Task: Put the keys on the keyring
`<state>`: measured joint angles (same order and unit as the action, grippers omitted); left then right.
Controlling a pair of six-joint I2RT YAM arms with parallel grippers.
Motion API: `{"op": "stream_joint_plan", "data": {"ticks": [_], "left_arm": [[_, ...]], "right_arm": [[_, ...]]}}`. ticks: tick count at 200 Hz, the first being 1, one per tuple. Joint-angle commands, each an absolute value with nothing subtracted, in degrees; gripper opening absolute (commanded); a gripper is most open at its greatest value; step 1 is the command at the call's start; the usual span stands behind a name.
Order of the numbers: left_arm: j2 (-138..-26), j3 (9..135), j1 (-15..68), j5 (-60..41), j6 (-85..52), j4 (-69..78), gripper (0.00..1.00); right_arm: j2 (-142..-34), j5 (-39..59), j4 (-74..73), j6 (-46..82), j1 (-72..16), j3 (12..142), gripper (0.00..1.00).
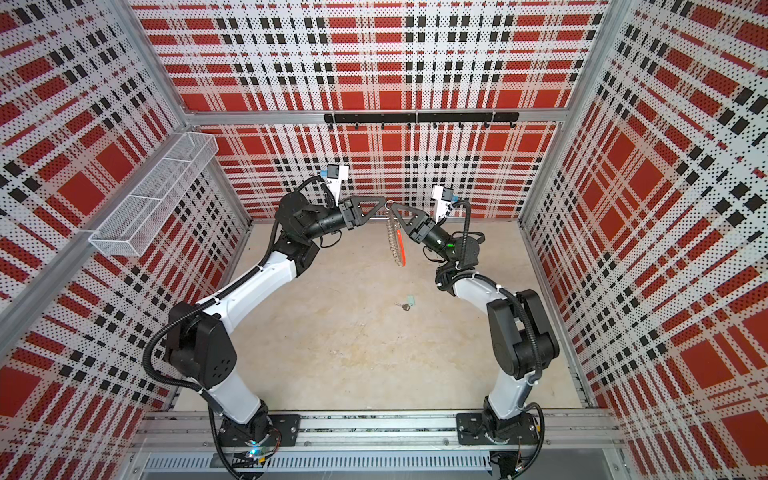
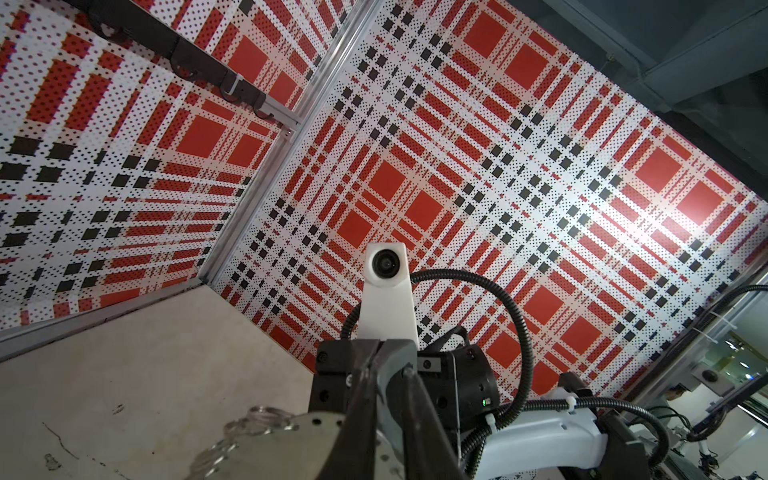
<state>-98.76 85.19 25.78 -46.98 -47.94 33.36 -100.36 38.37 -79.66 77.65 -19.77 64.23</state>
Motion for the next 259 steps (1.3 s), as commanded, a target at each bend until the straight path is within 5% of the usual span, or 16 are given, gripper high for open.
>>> {"op": "stream_joint_plan", "data": {"ticks": [1, 43, 73, 107, 144, 187, 203, 228, 259], "left_arm": [[-100.02, 86.14, 26.46, -48.77, -49.48, 36.58, 0.17], [-100.29, 85.89, 26.56, -49.10, -49.58, 36.69, 0.22], [-100.13, 85.72, 26.59, -49.50, -49.44, 36.77, 0.00], [-100.06, 85.63, 26.51, -50.15, -49.27, 36.69, 0.00], [-100.46, 87.52, 25.58, -54.64, -49.48, 35.81, 0.00], [-99.95, 88.71, 23.48, -58.76, -47.54, 32.45, 0.00], [-99.50, 88.73, 21.64, -54.99, -40.27, 22.54, 0.00], [-99.82, 90.91, 20.09, -41.17, -24.69, 0.76, 0.00], [-99.10, 85.83, 18.31, -29.72, -24.84, -2.18, 0.02]], "right_arm": [[-99.54, 38.00, -83.17, 78.49, -20.37, 66.16, 0.00], [-99.66, 38.27, -82.63, 78.13, -20.40, 66.61, 0.00], [-99.69, 38.40, -82.20, 78.01, -20.45, 66.97, 0.00], [-98.61, 39.30, -78.16, 75.36, -20.42, 67.10, 0.00], [-93.84, 45.84, -56.84, 60.81, -18.41, 68.76, 0.23], [-90.29, 51.87, -36.67, 46.47, -14.44, 70.80, 0.24], [-89.56, 49.28, -32.89, 44.24, -13.23, 69.29, 0.15], [-89.58, 43.83, -24.64, 38.36, -13.25, 67.71, 0.17], [-91.93, 38.50, -18.16, 33.69, -14.68, 67.64, 0.19]]}}
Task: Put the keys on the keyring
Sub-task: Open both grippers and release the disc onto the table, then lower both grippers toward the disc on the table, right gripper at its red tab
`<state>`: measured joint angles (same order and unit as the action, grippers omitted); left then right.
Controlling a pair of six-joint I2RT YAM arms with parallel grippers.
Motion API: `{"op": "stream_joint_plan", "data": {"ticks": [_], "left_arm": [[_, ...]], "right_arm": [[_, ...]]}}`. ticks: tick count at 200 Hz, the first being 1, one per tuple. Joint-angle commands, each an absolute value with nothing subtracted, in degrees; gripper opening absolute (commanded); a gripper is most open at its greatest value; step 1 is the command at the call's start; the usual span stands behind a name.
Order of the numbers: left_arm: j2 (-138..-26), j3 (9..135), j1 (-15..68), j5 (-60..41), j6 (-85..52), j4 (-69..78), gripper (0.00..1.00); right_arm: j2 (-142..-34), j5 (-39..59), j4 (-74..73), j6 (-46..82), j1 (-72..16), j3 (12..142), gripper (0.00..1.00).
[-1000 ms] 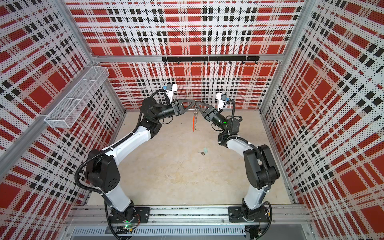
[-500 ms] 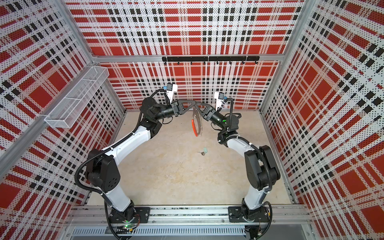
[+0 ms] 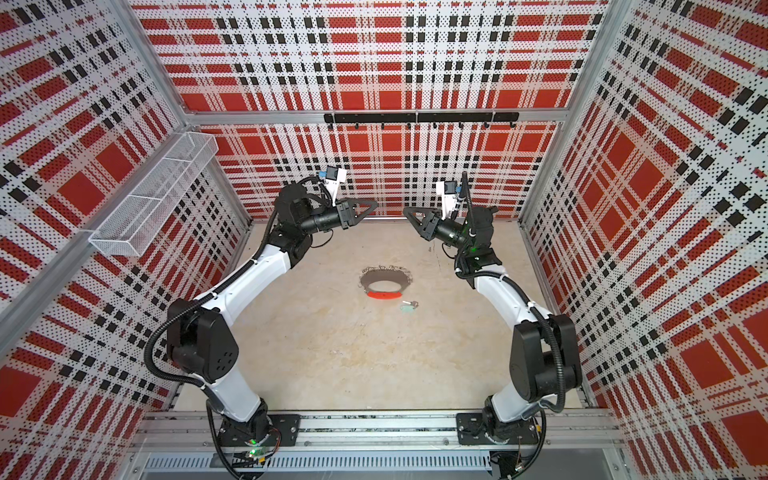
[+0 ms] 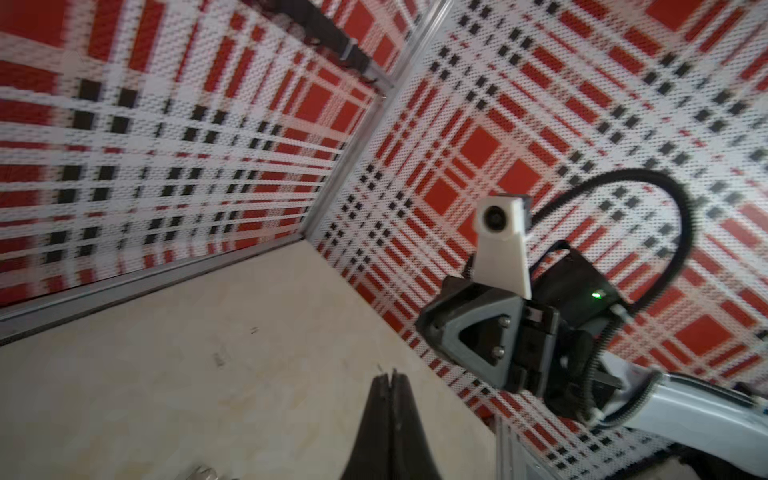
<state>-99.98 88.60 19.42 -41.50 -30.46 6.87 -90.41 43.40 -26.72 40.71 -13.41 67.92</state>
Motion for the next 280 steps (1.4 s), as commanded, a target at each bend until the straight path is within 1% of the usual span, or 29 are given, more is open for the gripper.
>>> {"op": "stream_joint_plan", "data": {"ticks": [1, 9, 23, 30, 38, 53, 72, 93, 115, 133, 155, 168, 209, 251, 255, 280], "left_arm": [[-99.03, 85.63, 18.25, -29.28, -24.86, -2.19, 0.02], [-98.34, 83.91, 18.03, -25.98, -25.11, -2.31, 0.02], [-97.24, 81.16, 17.60, -20.04, -25.97, -2.86, 0.07], [-96.65, 79.65, 17.34, -17.46, -26.54, -2.90, 0.07], [-96.12, 77.83, 17.08, -15.31, -27.29, -2.70, 0.07], [-95.31, 74.04, 16.81, -13.43, -28.48, -1.86, 0.11], [-95.08, 69.21, 16.87, -13.25, -30.69, 0.50, 0.13], [-95.01, 64.38, 16.50, -13.19, -32.37, 2.84, 0.12], [-95.07, 59.13, 15.24, -12.27, -34.97, 5.41, 0.13], [-95.32, 55.45, 14.94, -11.38, -37.61, 7.97, 0.13], [-96.29, 51.65, 15.16, -11.26, -41.08, 11.75, 0.14], [-97.09, 50.30, 15.60, -11.64, -42.47, 13.83, 0.14], [-99.84, 49.48, 14.62, -13.63, -46.68, 17.26, 0.14], [-99.00, 48.93, 14.65, -13.14, -46.59, 16.71, 0.15], [-98.87, 48.79, 12.90, -13.19, -46.58, 16.70, 0.15], [-97.54, 46.77, 11.81, -13.36, -46.56, 17.03, 0.15]], "right_arm": [[-91.97, 38.41, -17.91, 33.46, -14.72, 67.66, 0.19], [-92.87, 36.51, -15.82, 32.19, -15.59, 68.13, 0.19], [-95.16, 34.62, -12.32, 27.88, -17.22, 69.70, 0.21], [-96.86, 33.97, -10.56, 26.85, -17.77, 70.73, 0.22], [-98.88, 33.19, -9.45, 26.72, -17.97, 71.55, 0.22], [-102.28, 31.45, -9.20, 27.91, -17.86, 71.89, 0.24], [-106.61, 31.90, -9.22, 28.10, -18.13, 72.47, 0.27], [-111.31, 32.85, -4.07, 24.35, -19.98, 76.10, 0.31], [-116.08, 31.64, 3.02, 19.64, -21.99, 80.77, 0.32], [-118.39, 30.79, 4.09, 19.34, -22.24, 81.63, 0.32], [-118.52, 27.90, 3.31, 19.66, -22.24, 79.64, 0.32], [-118.80, 28.47, 3.07, 19.86, -22.39, 78.80, 0.34], [-121.14, 28.74, 0.13, 21.79, -24.81, 75.70, 0.34], [-121.95, 27.89, -1.13, 23.00, -27.64, 74.72, 0.34], [-121.83, 27.78, -1.21, 23.23, -27.92, 74.56, 0.34], [-121.14, 28.21, -1.99, 25.22, -29.41, 73.83, 0.34]]}}
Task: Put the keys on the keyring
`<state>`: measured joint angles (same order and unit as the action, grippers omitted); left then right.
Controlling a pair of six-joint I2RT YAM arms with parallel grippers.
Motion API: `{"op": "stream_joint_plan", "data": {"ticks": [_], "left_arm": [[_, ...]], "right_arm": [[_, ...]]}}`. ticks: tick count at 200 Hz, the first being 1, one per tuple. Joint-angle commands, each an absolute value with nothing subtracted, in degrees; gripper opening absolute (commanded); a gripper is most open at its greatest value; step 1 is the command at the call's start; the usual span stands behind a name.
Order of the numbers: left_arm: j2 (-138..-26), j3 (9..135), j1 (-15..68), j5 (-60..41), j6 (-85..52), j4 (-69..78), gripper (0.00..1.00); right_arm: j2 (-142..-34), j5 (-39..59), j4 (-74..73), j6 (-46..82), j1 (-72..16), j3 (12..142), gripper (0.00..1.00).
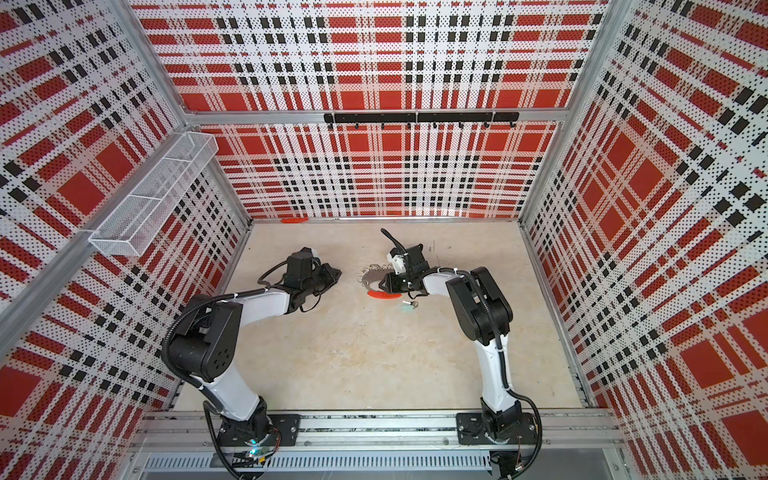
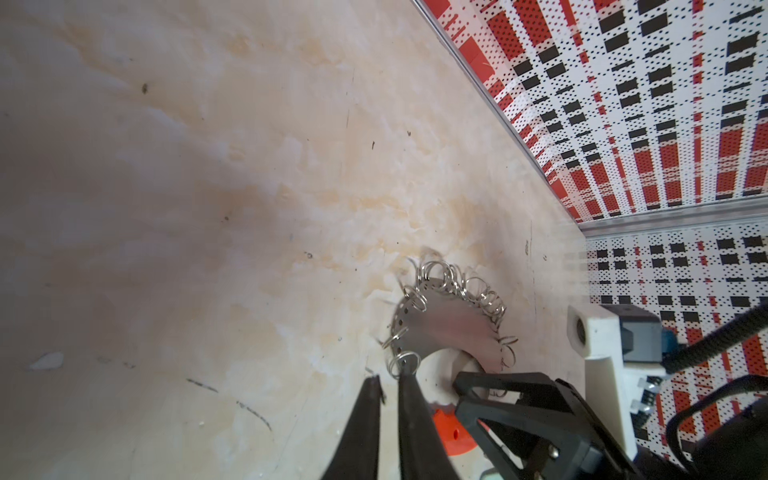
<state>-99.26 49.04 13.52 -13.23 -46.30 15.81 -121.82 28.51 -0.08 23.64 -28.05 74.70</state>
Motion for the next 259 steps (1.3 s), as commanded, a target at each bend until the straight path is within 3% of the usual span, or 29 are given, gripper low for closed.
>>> {"op": "stream_joint_plan", "data": {"ticks": [1, 34, 77, 118, 185, 259], "left_arm": [[-97.42, 46.68, 11.80, -13.40, -46.57, 17.09, 0.15], [-94.25, 43.47, 9.74, -14.14, -46.80, 18.28, 0.15], [-89.54, 41.54, 8.43, -13.62, -43.91, 16.55, 0.16], [-85.25, 37.35, 9.48, -13.67, -43.69, 17.43, 0.16], [-85.05, 38.35, 10.64, -15.64, -42.08, 17.23, 0.14], [-86.92, 39.98, 11.57, -16.83, -41.15, 17.33, 0.13]], "right_arm": [[-121.08, 28.26, -2.09, 25.31, -29.47, 73.79, 0.34], [-120.16, 27.23, 0.27, 24.13, -32.06, 76.76, 0.34], [-128.07, 18.61, 20.15, 1.50, -32.59, 97.05, 0.37], [-136.86, 19.58, 32.84, -12.77, -32.52, 113.08, 0.35], [-136.57, 23.45, 28.35, -14.96, -33.66, 111.92, 0.37], [-139.86, 24.70, 32.16, -16.04, -34.16, 116.34, 0.31]]}}
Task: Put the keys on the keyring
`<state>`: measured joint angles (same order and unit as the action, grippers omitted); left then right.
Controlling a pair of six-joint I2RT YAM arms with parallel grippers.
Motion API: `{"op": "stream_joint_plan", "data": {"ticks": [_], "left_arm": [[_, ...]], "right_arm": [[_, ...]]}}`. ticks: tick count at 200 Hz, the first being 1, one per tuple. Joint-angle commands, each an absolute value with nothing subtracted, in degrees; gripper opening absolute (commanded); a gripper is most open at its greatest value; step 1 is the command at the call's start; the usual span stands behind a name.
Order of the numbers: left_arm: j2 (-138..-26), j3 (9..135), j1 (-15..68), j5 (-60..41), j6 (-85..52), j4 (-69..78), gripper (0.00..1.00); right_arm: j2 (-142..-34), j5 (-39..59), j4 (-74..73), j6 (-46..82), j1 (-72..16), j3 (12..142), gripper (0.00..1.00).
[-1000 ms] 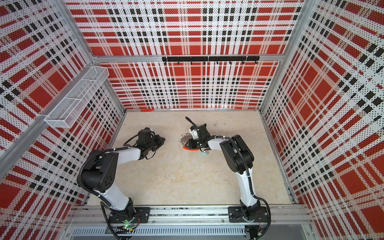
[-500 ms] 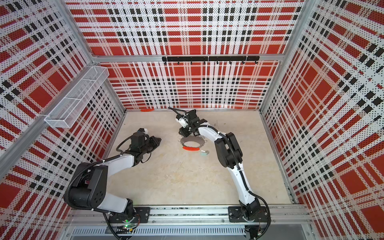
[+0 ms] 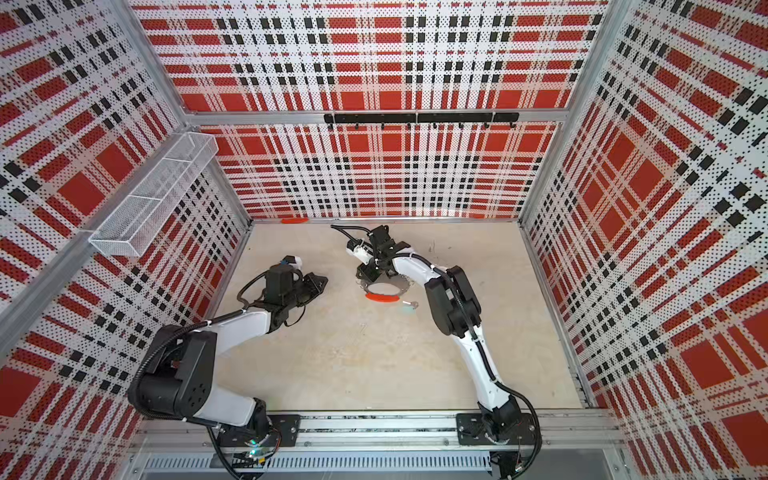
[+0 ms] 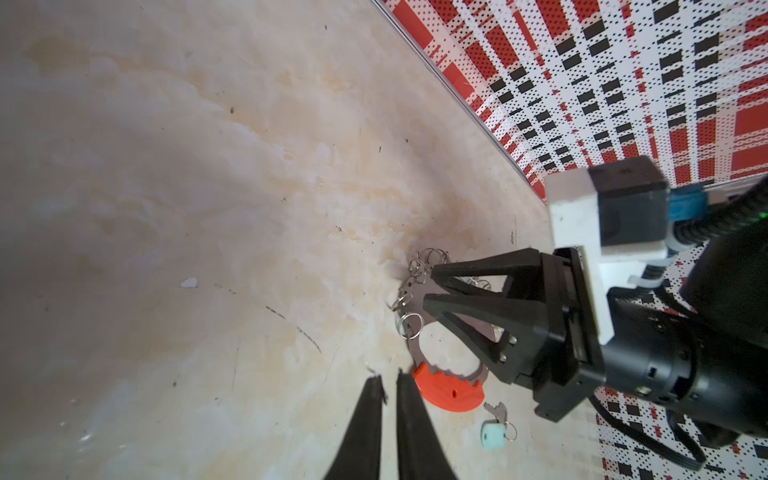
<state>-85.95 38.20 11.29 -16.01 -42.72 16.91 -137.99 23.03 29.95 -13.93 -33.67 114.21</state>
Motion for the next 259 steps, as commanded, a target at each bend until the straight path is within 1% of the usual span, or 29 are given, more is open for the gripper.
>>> {"op": "stream_joint_plan", "data": {"ticks": [1, 50, 101, 174, 200, 230, 259], "left_arm": [[-86.92, 39.98, 11.57, -16.85, -41.14, 17.32, 0.13], [-87.53, 40.15, 11.56, -17.49, -41.04, 17.77, 0.13], [-87.41, 40.42, 11.43, -17.84, -40.87, 17.67, 0.12], [-87.45, 40.42, 11.43, -18.28, -40.96, 17.67, 0.11], [-87.36, 40.48, 11.54, -18.37, -40.99, 17.67, 0.11], [-87.36, 40.52, 11.43, -18.46, -41.04, 17.58, 0.11], [-87.54, 41.00, 11.49, -18.54, -41.04, 17.56, 0.11]], "right_arm": [[-139.89, 24.74, 32.21, -16.06, -34.13, 116.40, 0.31], [-141.92, 24.78, 34.15, -16.52, -34.47, 118.30, 0.31], [-143.05, 25.08, 35.21, -16.53, -34.48, 119.68, 0.32], [-143.74, 25.11, 35.32, -16.79, -34.56, 119.71, 0.32], [-143.88, 25.14, 35.30, -16.79, -34.47, 119.72, 0.29], [-143.36, 24.84, 34.89, -16.62, -34.46, 119.73, 0.20], [-141.54, 24.32, 33.83, -16.44, -34.46, 118.72, 0.17]]}}
